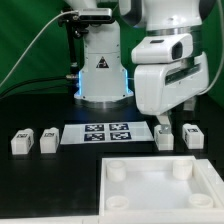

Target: Assemble one leg

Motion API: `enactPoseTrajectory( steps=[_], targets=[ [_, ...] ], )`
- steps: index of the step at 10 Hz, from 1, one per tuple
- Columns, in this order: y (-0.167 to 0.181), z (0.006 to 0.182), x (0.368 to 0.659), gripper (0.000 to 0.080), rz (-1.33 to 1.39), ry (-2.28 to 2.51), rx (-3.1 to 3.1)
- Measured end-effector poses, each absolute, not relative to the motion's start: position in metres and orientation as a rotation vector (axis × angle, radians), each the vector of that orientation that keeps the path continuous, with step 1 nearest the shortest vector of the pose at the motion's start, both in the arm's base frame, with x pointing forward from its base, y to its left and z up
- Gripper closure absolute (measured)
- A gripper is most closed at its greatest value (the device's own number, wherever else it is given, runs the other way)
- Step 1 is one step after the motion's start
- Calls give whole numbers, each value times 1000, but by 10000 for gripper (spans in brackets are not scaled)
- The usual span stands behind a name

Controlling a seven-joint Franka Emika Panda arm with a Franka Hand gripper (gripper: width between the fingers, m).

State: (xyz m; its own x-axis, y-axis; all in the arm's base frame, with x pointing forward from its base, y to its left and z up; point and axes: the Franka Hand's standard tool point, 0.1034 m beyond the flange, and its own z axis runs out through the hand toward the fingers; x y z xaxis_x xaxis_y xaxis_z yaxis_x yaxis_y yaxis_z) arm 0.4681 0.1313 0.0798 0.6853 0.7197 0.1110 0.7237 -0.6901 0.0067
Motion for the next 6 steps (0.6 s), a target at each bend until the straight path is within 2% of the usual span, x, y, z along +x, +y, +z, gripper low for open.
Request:
enactPoseTrajectory(
  steps=[5, 6],
  targets=[
    [141, 79, 464, 150, -134, -463, -3013],
    [151, 75, 453, 150, -94, -210, -3026]
  ],
)
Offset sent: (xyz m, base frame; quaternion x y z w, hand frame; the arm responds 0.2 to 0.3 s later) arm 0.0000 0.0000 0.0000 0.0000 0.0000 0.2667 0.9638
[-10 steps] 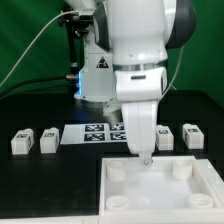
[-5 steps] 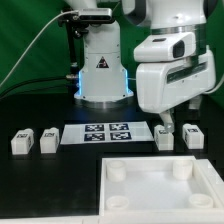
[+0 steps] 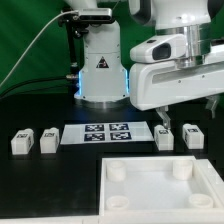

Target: Assemble one leg

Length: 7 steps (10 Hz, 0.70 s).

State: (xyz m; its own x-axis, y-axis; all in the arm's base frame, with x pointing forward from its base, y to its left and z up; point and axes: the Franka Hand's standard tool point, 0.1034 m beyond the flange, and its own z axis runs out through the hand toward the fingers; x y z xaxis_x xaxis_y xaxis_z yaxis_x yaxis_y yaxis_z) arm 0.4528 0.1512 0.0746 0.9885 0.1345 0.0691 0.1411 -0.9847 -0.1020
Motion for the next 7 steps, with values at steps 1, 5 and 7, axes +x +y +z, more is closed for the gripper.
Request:
enactPoseTrajectory(
  steps=[1, 5, 7],
  targets=[
    [159, 73, 446, 150, -76, -131, -3028],
    [175, 56, 424, 150, 111, 38, -3034],
    [185, 58, 424, 150, 383, -4, -3036]
  ],
)
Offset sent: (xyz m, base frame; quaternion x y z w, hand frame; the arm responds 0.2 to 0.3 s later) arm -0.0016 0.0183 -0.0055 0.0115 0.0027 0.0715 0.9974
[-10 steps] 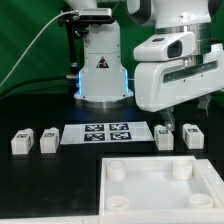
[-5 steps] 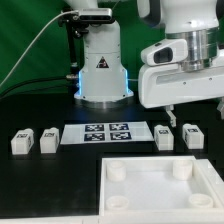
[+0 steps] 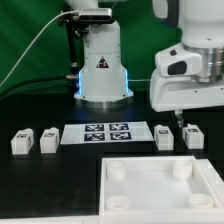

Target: Assemble one leg

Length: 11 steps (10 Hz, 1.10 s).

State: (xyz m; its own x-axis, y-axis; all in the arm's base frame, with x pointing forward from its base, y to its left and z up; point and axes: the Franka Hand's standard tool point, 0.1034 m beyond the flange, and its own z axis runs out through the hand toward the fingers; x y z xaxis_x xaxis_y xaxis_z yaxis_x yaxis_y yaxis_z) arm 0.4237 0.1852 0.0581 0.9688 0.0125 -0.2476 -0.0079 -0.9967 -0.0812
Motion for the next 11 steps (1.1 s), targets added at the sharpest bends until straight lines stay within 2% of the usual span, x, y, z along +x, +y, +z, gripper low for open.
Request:
enactPoseTrajectory(
  steps=[1, 6, 8, 11],
  targets=[
    [183, 56, 422, 150, 452, -22, -3030],
    [176, 54, 409, 150, 1193, -46, -2863],
    [185, 37, 393, 150, 1252, 2, -2867],
    [189, 22, 376, 150, 1293, 7, -2864]
  ],
)
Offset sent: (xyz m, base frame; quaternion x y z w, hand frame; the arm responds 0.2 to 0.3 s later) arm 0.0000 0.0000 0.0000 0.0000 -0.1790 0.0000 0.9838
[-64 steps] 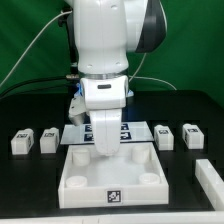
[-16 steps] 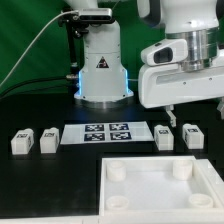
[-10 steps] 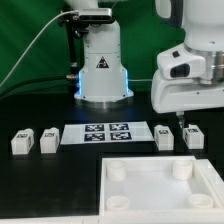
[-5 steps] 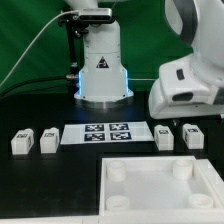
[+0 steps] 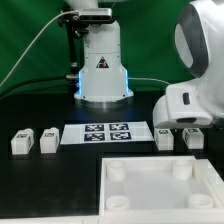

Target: Assemble one leg

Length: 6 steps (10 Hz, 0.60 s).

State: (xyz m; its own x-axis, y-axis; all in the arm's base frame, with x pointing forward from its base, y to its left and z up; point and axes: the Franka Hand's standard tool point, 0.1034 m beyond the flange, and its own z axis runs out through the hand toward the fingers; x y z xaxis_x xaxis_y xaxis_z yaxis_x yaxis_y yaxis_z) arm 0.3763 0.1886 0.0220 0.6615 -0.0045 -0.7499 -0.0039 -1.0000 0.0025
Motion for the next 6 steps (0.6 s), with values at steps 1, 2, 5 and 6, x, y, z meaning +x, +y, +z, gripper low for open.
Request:
enactPoseTrajectory(
  steps=[1, 2, 5, 6],
  targets=[
    [190, 18, 373, 150, -1303, -17, 2850],
    [192, 14, 370, 150, -1326, -33, 2845],
    [193, 8, 369, 150, -1333, -36, 2845],
    [193, 8, 369, 150, -1333, -36, 2845]
  ],
)
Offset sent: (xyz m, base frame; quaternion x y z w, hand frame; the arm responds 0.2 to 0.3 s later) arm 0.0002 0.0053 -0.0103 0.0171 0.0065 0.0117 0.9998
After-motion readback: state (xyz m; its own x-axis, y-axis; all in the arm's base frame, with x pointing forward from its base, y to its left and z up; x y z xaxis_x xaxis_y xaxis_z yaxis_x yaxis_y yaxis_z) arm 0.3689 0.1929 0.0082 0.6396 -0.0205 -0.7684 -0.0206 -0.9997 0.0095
